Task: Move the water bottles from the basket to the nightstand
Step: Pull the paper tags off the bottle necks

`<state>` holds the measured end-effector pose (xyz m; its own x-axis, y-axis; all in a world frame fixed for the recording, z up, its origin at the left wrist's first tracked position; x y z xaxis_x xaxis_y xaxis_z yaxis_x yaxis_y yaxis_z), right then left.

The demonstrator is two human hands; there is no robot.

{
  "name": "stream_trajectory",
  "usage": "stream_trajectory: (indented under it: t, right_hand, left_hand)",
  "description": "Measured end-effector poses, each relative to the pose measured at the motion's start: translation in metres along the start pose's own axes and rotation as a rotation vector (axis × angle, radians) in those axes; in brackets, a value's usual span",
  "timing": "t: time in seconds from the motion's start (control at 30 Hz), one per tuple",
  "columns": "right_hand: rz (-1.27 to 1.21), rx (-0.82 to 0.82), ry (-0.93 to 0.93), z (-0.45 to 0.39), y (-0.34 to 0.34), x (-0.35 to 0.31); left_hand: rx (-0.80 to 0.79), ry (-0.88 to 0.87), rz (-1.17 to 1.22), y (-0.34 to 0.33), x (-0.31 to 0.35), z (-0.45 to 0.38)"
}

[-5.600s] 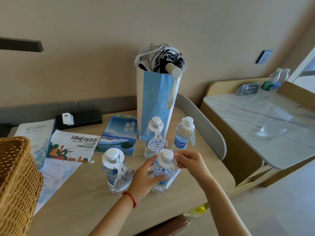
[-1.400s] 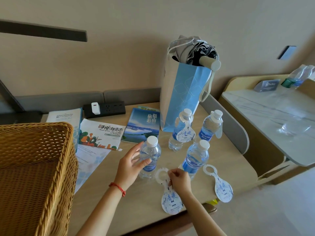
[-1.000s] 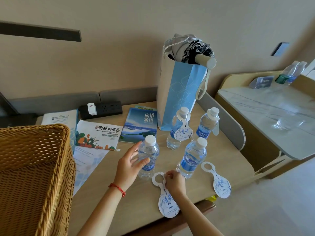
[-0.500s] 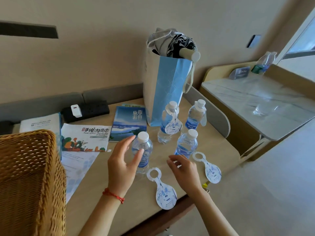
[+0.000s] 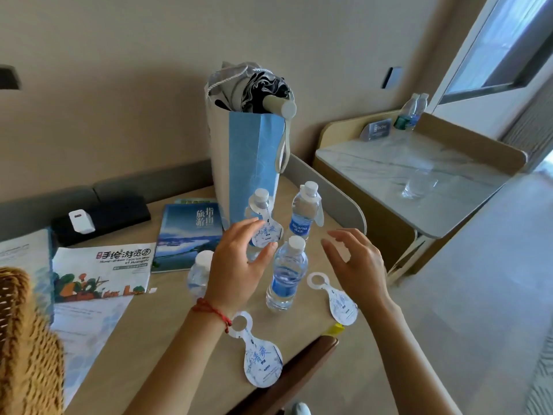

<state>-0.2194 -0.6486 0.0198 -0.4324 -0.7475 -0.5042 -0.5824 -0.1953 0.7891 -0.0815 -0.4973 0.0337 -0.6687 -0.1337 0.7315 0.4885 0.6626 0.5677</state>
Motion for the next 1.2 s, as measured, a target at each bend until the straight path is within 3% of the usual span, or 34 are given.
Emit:
stream_trajectory:
  t: [0.4,0.73,0.97,1.2]
  right_hand:
    - [-0.092,-0.190,0.008,-0.121,-0.008,0.085]
    - [-0.125,-0.424,0.148,-0.199,-0.047,0.120]
    - [-0.362,-0.573,0.134,-0.222,-0.072,0.124]
    - [-0.529,-0.720,0.100,-0.227,-0.079,0.125]
  left_hand:
    - [-0.069,0.143,-0.053,-0.080,-0.014,-0.109]
    - [-0.226,0.413,-0.026,-0.121,-0.053,-0.153]
    - [-0.370,0.449,0.033,-0.139,-0.067,-0.168]
    - [-0.364,0.498,0.179,-0.149,-0.078,-0.168]
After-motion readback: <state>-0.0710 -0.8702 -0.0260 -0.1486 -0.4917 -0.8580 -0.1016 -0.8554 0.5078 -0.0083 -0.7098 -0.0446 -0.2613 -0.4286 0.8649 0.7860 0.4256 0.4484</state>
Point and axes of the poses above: each hand's wrist, its own z-axis away from the middle knuckle, its own y-axis out of the back of the hand, x = y × z, the point moved 3 cm from there along -z, towards the middle knuckle, and after that the axes turned 11 degrees about -x, right-handed, at the moved point
